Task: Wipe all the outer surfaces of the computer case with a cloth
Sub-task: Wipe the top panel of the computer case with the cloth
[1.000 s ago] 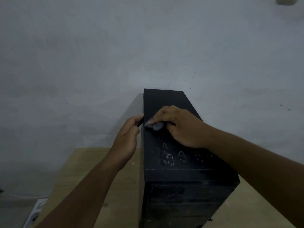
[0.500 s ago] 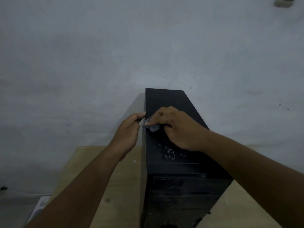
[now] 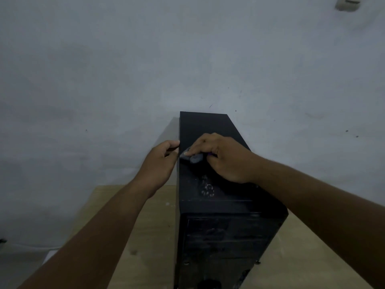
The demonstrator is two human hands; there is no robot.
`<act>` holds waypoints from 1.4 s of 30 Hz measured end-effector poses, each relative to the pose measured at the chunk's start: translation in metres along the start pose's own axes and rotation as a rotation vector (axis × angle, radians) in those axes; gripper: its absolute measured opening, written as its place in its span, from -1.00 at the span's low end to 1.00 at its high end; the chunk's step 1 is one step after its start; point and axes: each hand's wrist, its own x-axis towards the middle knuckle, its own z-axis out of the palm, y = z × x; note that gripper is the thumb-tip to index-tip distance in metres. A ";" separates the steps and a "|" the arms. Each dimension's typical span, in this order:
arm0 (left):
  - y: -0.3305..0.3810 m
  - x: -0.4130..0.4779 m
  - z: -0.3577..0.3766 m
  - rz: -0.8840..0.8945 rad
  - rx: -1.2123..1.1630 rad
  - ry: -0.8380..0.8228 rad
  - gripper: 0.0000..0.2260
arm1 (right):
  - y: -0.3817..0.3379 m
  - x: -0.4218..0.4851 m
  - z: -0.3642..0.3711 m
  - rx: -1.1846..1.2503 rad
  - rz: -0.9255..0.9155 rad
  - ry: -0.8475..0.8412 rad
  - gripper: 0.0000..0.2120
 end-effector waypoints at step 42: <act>0.017 -0.023 0.014 0.013 0.111 0.038 -0.72 | 0.027 -0.036 -0.019 0.338 0.215 0.194 -0.56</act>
